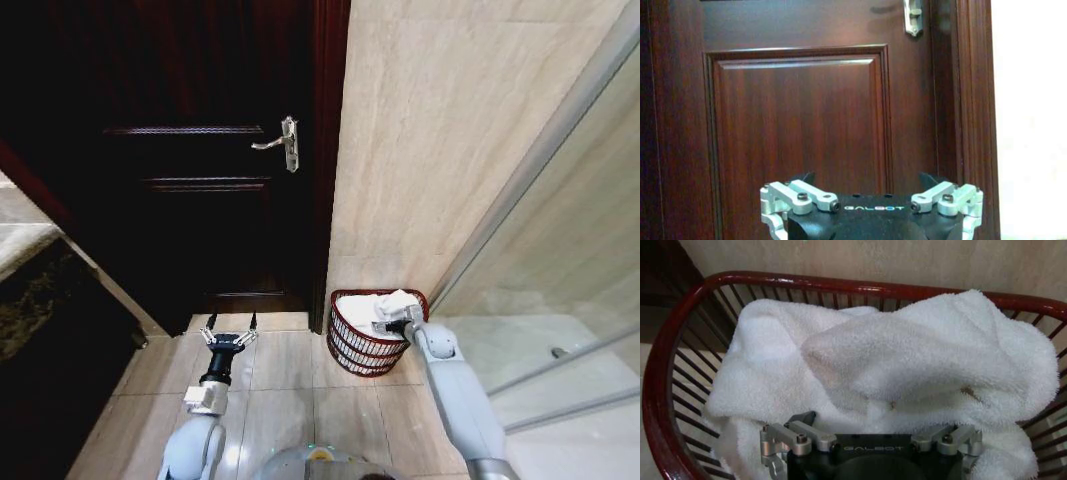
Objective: Discard the used towel into the hamper.
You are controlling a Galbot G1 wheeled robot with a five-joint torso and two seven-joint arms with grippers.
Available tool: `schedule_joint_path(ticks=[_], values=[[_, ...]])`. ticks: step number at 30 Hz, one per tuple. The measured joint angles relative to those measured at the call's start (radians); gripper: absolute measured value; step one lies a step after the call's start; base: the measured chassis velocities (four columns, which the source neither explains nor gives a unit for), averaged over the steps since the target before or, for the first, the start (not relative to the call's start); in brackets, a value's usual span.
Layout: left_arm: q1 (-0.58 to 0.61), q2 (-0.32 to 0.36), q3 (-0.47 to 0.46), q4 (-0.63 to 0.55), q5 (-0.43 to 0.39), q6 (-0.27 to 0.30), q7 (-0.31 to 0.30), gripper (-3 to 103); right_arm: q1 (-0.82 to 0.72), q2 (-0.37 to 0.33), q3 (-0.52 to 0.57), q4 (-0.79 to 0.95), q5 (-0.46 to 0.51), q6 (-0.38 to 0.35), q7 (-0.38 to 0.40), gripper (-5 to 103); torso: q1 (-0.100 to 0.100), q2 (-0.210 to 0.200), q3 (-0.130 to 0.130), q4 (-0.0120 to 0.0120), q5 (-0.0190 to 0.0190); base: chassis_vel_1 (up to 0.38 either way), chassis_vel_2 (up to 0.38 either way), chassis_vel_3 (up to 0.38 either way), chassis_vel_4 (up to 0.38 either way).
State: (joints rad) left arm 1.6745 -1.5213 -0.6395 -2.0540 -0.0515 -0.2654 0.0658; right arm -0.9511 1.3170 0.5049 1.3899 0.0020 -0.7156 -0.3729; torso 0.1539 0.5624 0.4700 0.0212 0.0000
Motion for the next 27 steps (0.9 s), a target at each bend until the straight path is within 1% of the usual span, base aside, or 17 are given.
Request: schedule_joint_path(ticks=[3, 6, 7, 8, 9, 10, 11, 12, 13, 14, 15, 17, 19, 20, 22, 24, 27], values=[[-0.002, 0.001, 0.000, 0.000, -0.001, 0.000, 0.000, 100, -0.015, -0.007, 0.003, 0.039, 0.014, 0.009, 0.020, 100, 0.000, 0.000, 0.000, 0.0000, 0.0004, 0.000, 0.000, 0.000, 0.000], [-0.002, 0.005, -0.002, 0.001, -0.007, -0.007, -0.002, 100, -0.058, -0.033, 0.015, 0.158, 0.051, 0.027, 0.072, 100, 0.000, 0.000, 0.000, 0.0000, 0.0001, 0.000, 0.000, 0.000, 0.000], [-0.001, 0.007, -0.002, 0.003, -0.011, -0.010, -0.003, 100, -0.077, -0.042, 0.020, 0.203, 0.060, 0.035, 0.084, 100, 0.000, 0.000, 0.000, 0.0001, 0.0002, 0.000, 0.000, 0.000, 0.000], [-0.001, 0.007, -0.002, 0.003, -0.011, -0.010, -0.003, 100, -0.077, -0.042, 0.020, 0.203, 0.060, 0.035, 0.084, 100, 0.000, 0.000, 0.000, 0.0001, 0.0002, 0.000, 0.000, 0.000, 0.000], [-0.001, 0.010, -0.002, 0.006, -0.016, -0.014, -0.006, 100, -0.094, -0.047, 0.023, 0.241, 0.067, 0.041, 0.096, 100, 0.000, 0.000, 0.000, -0.0001, 0.0000, 0.000, 0.000, 0.000, 0.000], [-0.004, 0.012, -0.002, 0.013, -0.021, -0.020, -0.010, 100, -0.125, -0.049, 0.027, 0.300, 0.076, 0.053, 0.128, 100, 0.000, 0.000, 0.000, -0.0002, -0.0003, 0.000, 0.000, 0.000, 0.000], [-0.008, 0.012, -0.002, 0.020, -0.026, -0.025, -0.014, 100, -0.149, -0.047, 0.028, 0.339, 0.080, 0.061, 0.159, 100, 0.000, 0.000, 0.000, 0.0000, 0.0000, 0.000, 0.000, 0.000, 0.000], [-0.008, 0.012, -0.002, 0.020, -0.026, -0.025, -0.014, 100, -0.149, -0.047, 0.028, 0.339, 0.080, 0.061, 0.159, 100, 0.000, 0.000, 0.000, 0.0000, 0.0000, 0.000, 0.000, 0.000, 0.000], [-0.013, 0.012, -0.002, 0.025, -0.035, -0.027, -0.016, 100, -0.178, -0.039, 0.028, 0.388, 0.082, 0.067, 0.190, 100, 0.000, 0.000, 0.000, -0.0001, 0.0000, 0.000, 0.000, 0.000, 0.000], [-0.019, 0.012, -0.005, 0.027, -0.049, -0.027, -0.017, 100, -0.199, -0.030, 0.030, 0.429, 0.082, 0.069, 0.205, 100, 0.000, 0.000, 0.000, 0.0000, -0.0001, 0.000, 0.000, 0.000, 0.000], [-0.019, 0.012, -0.005, 0.027, -0.049, -0.027, -0.017, 100, -0.199, -0.030, 0.030, 0.429, 0.082, 0.069, 0.205, 100, 0.000, 0.000, 0.000, 0.0000, -0.0001, 0.000, 0.000, 0.000, 0.000], [-0.027, 0.013, -0.013, 0.027, -0.074, -0.015, -0.019, 100, -0.231, -0.012, 0.036, 0.498, 0.072, 0.080, 0.217, 100, 0.000, 0.000, 0.000, -0.0003, 0.0000, 0.000, 0.000, 0.000, 0.000], [-0.029, 0.014, -0.014, 0.027, -0.083, -0.009, -0.020, 100, -0.229, -0.007, 0.038, 0.504, 0.068, 0.088, 0.217, 100, 0.000, 0.000, 0.000, -0.0003, -0.0003, 0.000, 0.000, 0.000, 0.000], [-0.033, 0.014, -0.016, 0.026, -0.087, -0.002, -0.022, 100, -0.209, -0.005, 0.038, 0.482, 0.064, 0.104, 0.219, 100, 0.000, 0.000, 0.000, -0.0004, -0.0002, 0.000, 0.000, 0.000, 0.000], [-0.035, 0.009, -0.016, 0.024, -0.085, 0.002, -0.022, 100, -0.148, -0.003, 0.031, 0.390, 0.061, 0.159, 0.246, 100, 0.000, 0.000, 0.000, 0.0001, 0.0001, 0.000, 0.000, 0.000, 0.000], [-0.035, 0.007, -0.017, 0.022, -0.084, 0.004, -0.023, 100, -0.131, -0.003, 0.028, 0.361, 0.061, 0.167, 0.251, 100, 0.000, 0.000, 0.000, 0.0001, 0.0000, 0.000, 0.000, 0.000, 0.000], [-0.032, 0.005, -0.018, 0.017, -0.080, 0.012, -0.023, 100, -0.048, 0.002, 0.012, 0.206, 0.055, 0.182, 0.247, 100, 0.000, 0.000, 0.000, 0.0003, 0.0000, 0.000, 0.000, 0.000, 0.000]])
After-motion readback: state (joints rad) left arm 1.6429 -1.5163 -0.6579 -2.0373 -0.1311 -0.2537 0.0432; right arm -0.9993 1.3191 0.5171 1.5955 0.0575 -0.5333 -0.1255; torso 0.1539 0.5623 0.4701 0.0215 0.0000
